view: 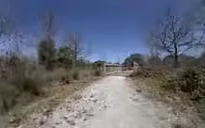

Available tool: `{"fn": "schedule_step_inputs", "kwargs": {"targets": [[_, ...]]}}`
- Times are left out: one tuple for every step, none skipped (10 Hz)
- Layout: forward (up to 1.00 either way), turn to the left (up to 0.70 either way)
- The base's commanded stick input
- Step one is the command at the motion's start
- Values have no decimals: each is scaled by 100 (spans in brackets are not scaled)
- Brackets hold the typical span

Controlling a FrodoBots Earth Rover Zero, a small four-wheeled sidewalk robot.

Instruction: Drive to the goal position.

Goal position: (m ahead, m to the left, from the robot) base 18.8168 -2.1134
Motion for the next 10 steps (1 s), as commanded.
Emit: {"fn": "schedule_step_inputs", "kwargs": {"targets": [[70,-35],[70,-35],[70,-35],[70,-34],[70,0],[70,0],[70,0],[70,0],[70,0],[70,0]]}}
